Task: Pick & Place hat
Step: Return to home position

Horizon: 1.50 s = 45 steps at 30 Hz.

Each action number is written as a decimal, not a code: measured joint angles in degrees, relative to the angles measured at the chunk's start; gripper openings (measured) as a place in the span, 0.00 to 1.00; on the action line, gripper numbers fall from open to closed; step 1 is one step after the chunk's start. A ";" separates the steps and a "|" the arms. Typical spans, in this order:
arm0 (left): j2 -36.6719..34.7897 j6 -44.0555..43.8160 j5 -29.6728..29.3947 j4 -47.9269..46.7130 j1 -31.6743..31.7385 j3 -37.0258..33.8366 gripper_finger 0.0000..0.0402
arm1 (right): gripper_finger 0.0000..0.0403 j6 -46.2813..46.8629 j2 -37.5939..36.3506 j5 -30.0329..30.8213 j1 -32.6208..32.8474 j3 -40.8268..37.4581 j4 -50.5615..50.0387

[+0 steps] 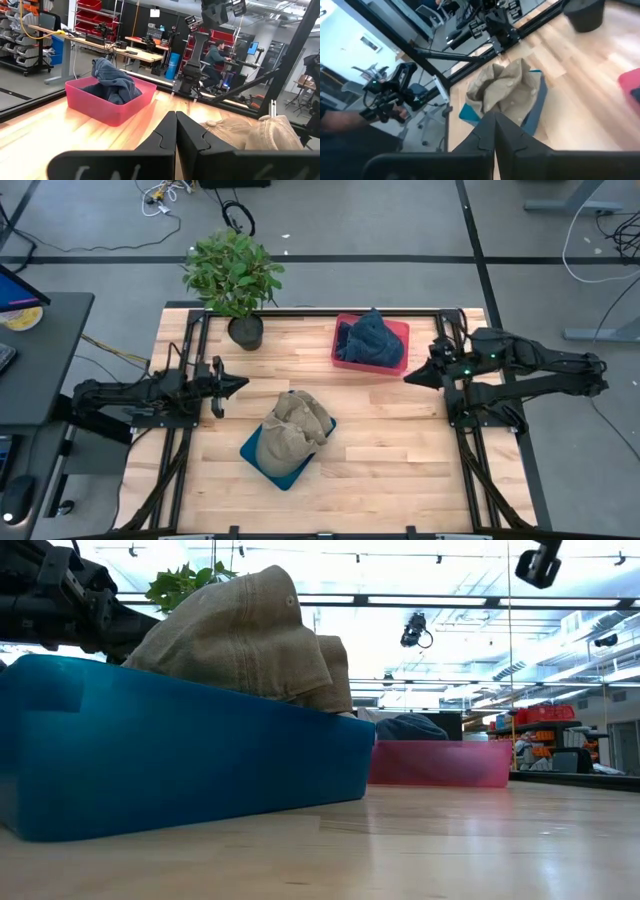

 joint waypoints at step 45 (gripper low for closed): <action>0.02 0.04 -0.06 2.54 0.02 -0.09 0.01 | 0.00 -16.71 -36.28 0.93 3.88 -42.75 50.19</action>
